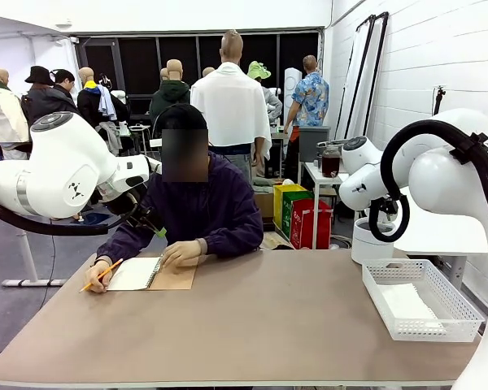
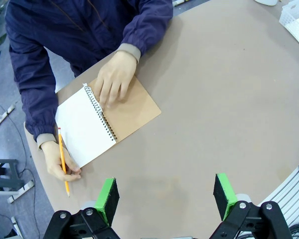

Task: Sort the paper based on its condition.
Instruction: If a person hands you a paper, place it in the Organizing basket , and if it's crumpled, put it in the Trash can.

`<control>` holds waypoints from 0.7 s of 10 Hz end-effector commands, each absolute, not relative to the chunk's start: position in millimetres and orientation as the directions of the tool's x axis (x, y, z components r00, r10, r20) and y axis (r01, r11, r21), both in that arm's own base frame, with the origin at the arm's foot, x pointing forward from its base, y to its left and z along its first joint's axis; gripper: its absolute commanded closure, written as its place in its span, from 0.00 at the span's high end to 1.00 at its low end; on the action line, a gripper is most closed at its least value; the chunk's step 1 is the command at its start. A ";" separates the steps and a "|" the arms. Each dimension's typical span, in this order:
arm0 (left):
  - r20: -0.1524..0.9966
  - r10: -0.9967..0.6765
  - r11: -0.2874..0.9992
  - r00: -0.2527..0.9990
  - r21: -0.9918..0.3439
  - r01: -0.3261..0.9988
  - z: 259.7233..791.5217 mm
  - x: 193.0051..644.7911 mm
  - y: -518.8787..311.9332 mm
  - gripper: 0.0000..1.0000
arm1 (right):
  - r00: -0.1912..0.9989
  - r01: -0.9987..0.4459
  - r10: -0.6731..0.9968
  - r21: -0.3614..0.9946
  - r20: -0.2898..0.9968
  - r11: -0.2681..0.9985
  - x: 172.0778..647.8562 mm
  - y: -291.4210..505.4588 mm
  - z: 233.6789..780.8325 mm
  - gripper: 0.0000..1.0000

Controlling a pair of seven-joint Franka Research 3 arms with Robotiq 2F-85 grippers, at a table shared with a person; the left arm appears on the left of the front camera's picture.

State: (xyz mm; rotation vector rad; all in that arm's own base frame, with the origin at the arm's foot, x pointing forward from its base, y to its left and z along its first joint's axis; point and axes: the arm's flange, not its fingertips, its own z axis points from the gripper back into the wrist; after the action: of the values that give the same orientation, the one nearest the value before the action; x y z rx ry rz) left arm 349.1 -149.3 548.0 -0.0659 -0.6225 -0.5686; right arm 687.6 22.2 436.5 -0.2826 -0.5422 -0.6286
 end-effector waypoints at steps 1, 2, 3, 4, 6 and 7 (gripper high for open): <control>0.568 -0.483 0.846 0.666 0.106 0.523 548.1 349.9 -148.7 1.00 | 0.672 0.642 -0.513 -0.074 0.534 0.763 682.9 23.2 429.2 1.00; 0.568 -0.483 0.846 0.666 0.106 0.523 548.1 349.9 -148.7 1.00 | 0.677 0.623 -0.479 -0.088 0.559 0.777 687.6 22.2 436.5 1.00; 0.568 -0.483 0.846 0.666 0.106 0.523 548.1 349.9 -148.7 1.00 | 0.677 0.623 -0.479 -0.088 0.559 0.777 687.6 22.2 436.5 1.00; 0.568 -0.483 0.846 0.666 0.106 0.523 548.1 349.9 -148.7 1.00 | 0.677 0.623 -0.479 -0.088 0.559 0.777 687.6 22.2 436.5 1.00; 0.568 -0.483 0.846 0.666 0.106 0.523 548.1 349.9 -148.7 1.00 | 0.677 0.623 -0.479 -0.088 0.559 0.777 687.6 22.2 436.5 1.00; 0.568 -0.483 0.846 0.666 0.106 0.523 548.1 349.9 -148.7 1.00 | 0.677 0.623 -0.479 -0.088 0.559 0.777 687.6 22.2 436.5 1.00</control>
State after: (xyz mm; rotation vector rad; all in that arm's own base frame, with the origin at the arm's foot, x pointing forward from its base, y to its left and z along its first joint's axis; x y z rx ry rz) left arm 349.1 -149.3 548.0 -0.0658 -0.6224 -0.5686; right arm 687.5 22.2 436.0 -0.2817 -0.5391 -0.6295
